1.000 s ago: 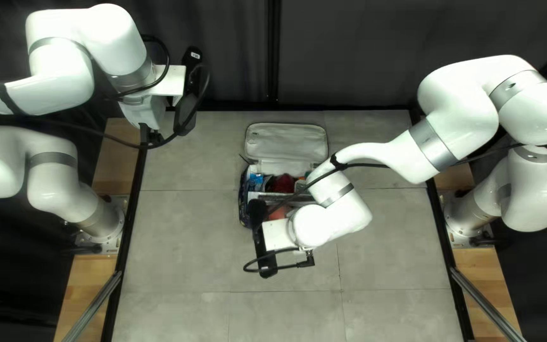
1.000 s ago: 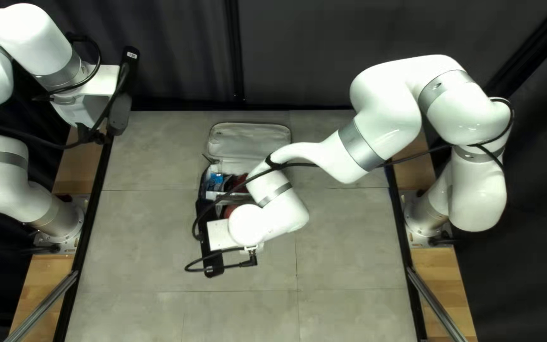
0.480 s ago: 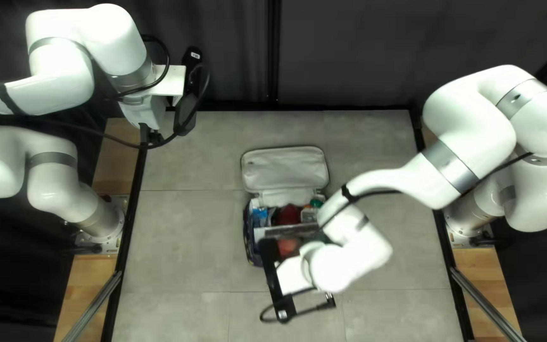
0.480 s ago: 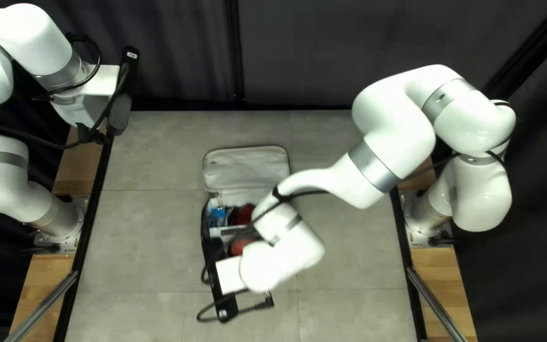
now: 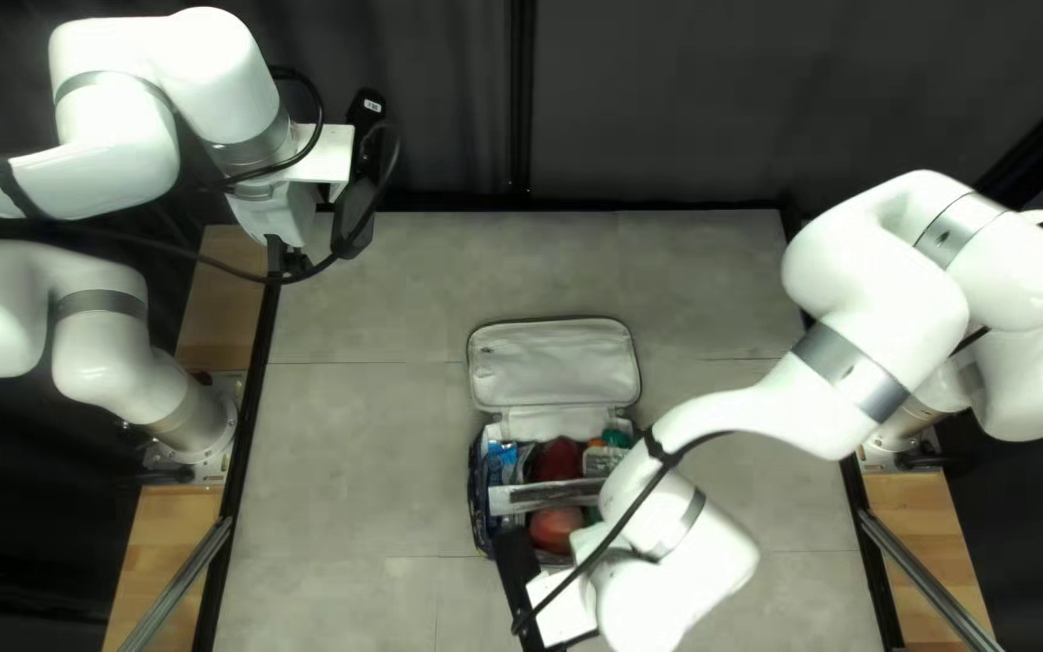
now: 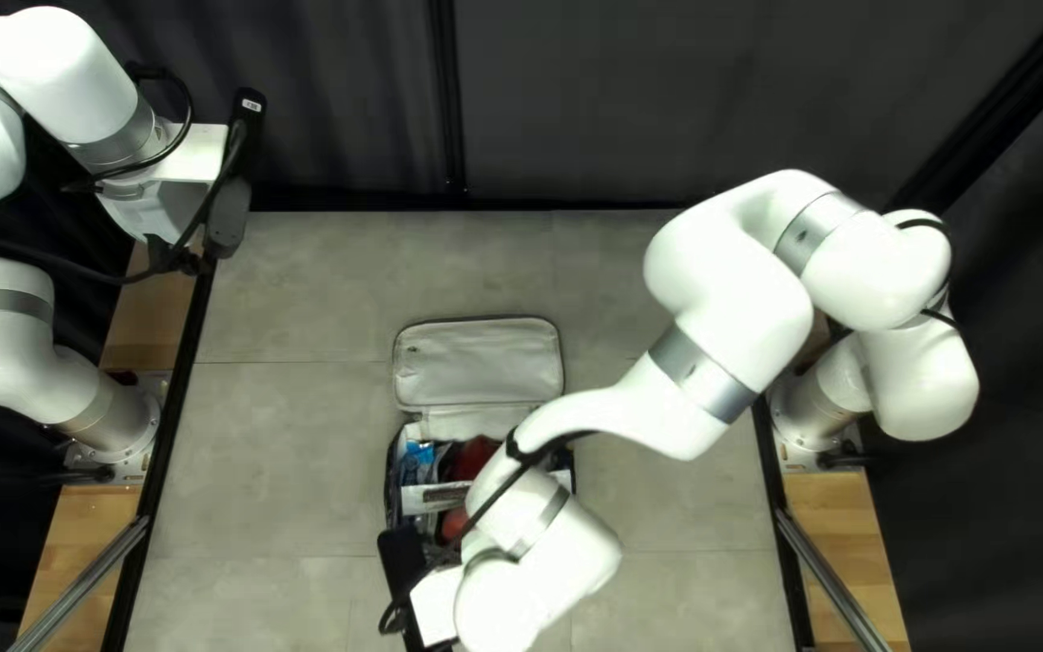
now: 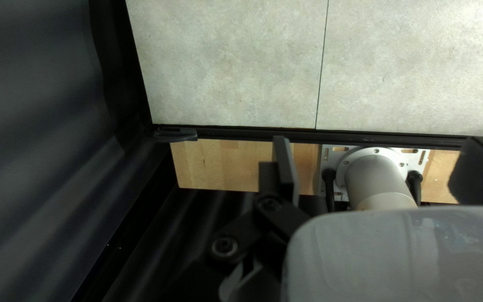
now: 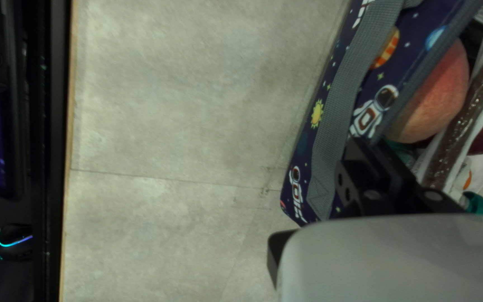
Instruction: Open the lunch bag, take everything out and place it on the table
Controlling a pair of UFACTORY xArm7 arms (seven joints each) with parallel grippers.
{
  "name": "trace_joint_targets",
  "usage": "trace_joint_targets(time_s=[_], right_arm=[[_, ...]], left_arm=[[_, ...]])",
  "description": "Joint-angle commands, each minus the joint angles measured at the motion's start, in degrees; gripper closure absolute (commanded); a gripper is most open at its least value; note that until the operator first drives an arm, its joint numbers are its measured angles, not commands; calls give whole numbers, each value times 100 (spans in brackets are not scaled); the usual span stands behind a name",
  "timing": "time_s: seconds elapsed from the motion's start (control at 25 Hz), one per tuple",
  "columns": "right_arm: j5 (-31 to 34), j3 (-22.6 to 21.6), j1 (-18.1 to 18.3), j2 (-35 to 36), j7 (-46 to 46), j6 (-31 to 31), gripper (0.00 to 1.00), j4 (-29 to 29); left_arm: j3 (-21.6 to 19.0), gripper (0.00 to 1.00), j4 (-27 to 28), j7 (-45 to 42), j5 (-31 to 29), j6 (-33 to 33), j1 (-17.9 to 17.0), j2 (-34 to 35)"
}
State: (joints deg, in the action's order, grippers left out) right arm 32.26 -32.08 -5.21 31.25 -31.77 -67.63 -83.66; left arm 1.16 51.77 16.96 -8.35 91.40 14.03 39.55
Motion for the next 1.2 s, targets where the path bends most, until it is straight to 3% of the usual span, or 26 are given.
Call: trace_joint_targets(time_s=[0.04,0.08,0.12,0.16,0.32,0.64,0.96,1.2], right_arm=[[7,-17,-47,73,27,-6,100,-60],[3,-27,-52,69,33,0,100,-54],[1,-33,-57,62,30,1,75,-44],[-20,-54,-33,13,55,13,0,-7],[-127,-132,128,-289,242,28,0,176],[-278,-174,318,-1160,428,-535,0,449],[-370,25,884,-1378,381,640,0,1615],[-394,131,1073,-1202,361,1166,0,1904]], left_arm=[[0,0,0,0,0,0,0,0],[0,0,0,0,0,0,0,0],[0,0,0,0,0,0,0,0],[0,0,0,0,0,0,0,0],[0,0,0,0,0,0,0,0],[0,0,0,0,0,0,0,0],[0,0,0,0,0,0,0,0],[0,0,0,0,0,0,0,0]])
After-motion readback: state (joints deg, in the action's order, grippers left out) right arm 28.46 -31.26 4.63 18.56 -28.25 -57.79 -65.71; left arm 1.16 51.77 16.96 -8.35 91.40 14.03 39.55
